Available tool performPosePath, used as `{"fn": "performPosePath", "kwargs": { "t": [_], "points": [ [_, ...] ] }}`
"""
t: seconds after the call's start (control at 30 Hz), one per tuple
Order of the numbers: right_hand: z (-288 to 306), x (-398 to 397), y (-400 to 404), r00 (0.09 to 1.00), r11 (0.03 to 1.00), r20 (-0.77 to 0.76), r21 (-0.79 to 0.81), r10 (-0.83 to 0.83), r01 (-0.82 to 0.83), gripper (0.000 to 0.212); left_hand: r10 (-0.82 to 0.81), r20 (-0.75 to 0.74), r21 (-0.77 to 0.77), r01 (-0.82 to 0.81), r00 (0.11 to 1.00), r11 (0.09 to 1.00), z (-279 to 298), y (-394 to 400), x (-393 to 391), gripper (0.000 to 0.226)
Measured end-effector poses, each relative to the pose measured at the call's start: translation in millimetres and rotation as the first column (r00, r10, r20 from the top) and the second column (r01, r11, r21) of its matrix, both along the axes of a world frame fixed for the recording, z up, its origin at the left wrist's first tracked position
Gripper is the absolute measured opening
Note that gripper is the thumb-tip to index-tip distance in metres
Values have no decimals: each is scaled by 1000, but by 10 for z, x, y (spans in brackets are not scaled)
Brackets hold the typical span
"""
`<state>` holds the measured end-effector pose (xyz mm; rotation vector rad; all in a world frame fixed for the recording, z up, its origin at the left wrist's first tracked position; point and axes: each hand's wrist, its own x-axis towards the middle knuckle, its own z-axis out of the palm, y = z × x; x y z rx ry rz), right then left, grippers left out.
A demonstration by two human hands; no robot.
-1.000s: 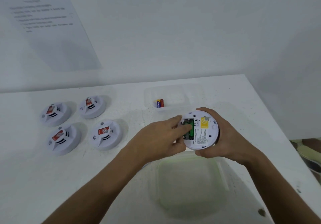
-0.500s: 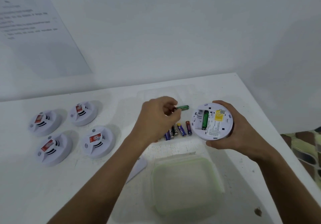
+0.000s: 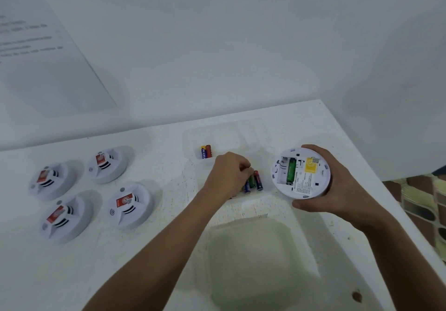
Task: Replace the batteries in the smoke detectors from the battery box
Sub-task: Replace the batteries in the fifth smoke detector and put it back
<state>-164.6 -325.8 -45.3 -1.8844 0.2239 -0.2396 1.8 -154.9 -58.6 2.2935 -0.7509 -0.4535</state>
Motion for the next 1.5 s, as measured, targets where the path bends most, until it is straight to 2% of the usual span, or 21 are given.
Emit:
{"fn": "performPosePath", "kwargs": {
  "t": [0.17, 0.3, 0.4, 0.53, 0.77, 0.9, 1.03, 1.2, 1.3, 1.4, 1.5],
  "points": [
    [10, 42, 19, 1000, 1000, 4, 5, 27, -27, 97, 9, 44, 16, -10, 999, 1000, 19, 71, -16, 32],
    [27, 94, 51, 998, 998, 1, 13, 60, -60, 99, -6, 21, -180, 10, 1000, 984, 209, 188, -106, 25],
    [56, 139, 105, 995, 995, 15, 10, 103, -103, 98, -134, -12, -330, 123, 991, 936, 383, 242, -189, 21],
    [92, 197, 184, 989, 990, 44, 8, 140, -141, 96, -284, 43, -237, 285, 958, 929, 486, 265, -202, 32],
    [108, 219, 226, 984, 986, 58, -13, 169, -169, 100, -279, 5, -244, 272, 960, 931, 520, 303, -240, 36],
    [115, 245, 255, 984, 988, 104, -54, 147, -142, 96, -299, -34, -252, 281, 954, 926, 526, 315, -273, 37],
    [137, 270, 295, 985, 984, 104, -123, 139, -125, 91, -335, -70, -198, 316, 940, 928, 534, 317, -272, 40],
    [63, 302, 275, 986, 987, 107, -109, 129, -117, 92, -317, -58, -163, 305, 946, 938, 542, 285, -259, 42],
    [21, 324, 241, 990, 994, 113, -75, 87, -79, 94, -263, 60, -227, 269, 963, 936, 522, 264, -254, 40],
    [-13, 343, 200, 992, 997, 109, -58, 62, -56, 98, -215, 186, -313, 265, 959, 912, 503, 230, -270, 27],
    [-11, 341, 177, 993, 996, 81, -44, 80, -77, 98, -168, 75, -418, 184, 983, 889, 495, 180, -282, 17]
  ]
}}
